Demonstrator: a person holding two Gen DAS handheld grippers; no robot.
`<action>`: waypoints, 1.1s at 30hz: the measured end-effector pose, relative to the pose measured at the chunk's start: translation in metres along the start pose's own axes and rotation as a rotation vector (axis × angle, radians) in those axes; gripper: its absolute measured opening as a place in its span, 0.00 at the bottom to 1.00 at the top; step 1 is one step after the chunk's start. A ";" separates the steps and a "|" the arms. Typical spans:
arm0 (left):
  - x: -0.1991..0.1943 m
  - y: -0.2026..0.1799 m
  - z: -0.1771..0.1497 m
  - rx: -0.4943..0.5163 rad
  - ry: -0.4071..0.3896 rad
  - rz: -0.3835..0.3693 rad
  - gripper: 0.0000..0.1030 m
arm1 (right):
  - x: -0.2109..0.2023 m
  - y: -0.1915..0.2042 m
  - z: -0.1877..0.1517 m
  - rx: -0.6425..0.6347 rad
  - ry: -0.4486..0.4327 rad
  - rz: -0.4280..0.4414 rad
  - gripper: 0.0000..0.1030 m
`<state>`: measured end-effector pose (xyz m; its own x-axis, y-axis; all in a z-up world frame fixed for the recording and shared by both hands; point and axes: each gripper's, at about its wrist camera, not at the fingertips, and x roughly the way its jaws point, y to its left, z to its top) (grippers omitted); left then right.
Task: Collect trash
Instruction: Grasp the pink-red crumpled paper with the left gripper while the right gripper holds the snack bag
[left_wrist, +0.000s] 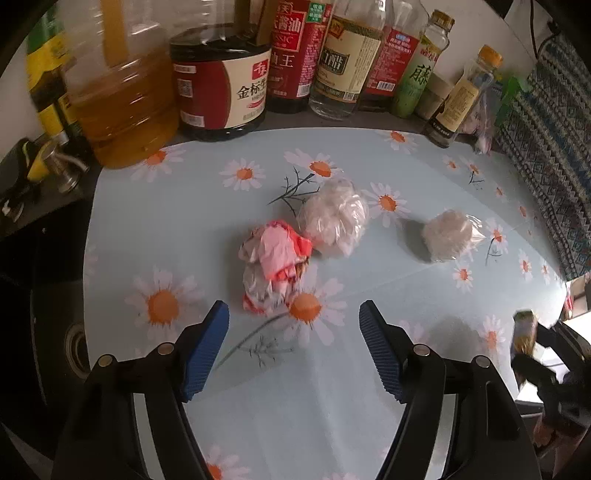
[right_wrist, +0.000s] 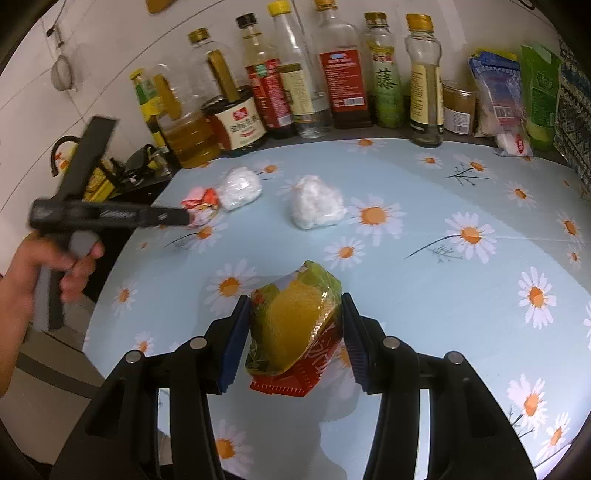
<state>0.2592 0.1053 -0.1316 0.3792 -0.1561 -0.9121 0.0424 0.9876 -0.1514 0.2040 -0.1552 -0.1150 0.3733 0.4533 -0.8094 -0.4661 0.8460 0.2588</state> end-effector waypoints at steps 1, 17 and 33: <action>0.002 0.000 0.003 0.008 0.000 0.006 0.68 | -0.001 0.002 -0.002 -0.001 0.000 -0.004 0.47; 0.036 0.007 0.026 0.082 0.048 0.056 0.59 | -0.009 0.010 -0.020 0.054 0.004 -0.004 0.47; 0.032 0.009 0.018 0.098 0.048 0.032 0.34 | -0.007 0.024 -0.015 0.028 -0.001 0.004 0.47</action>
<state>0.2888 0.1094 -0.1555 0.3372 -0.1225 -0.9334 0.1221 0.9888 -0.0856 0.1778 -0.1425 -0.1111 0.3722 0.4572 -0.8078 -0.4453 0.8515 0.2768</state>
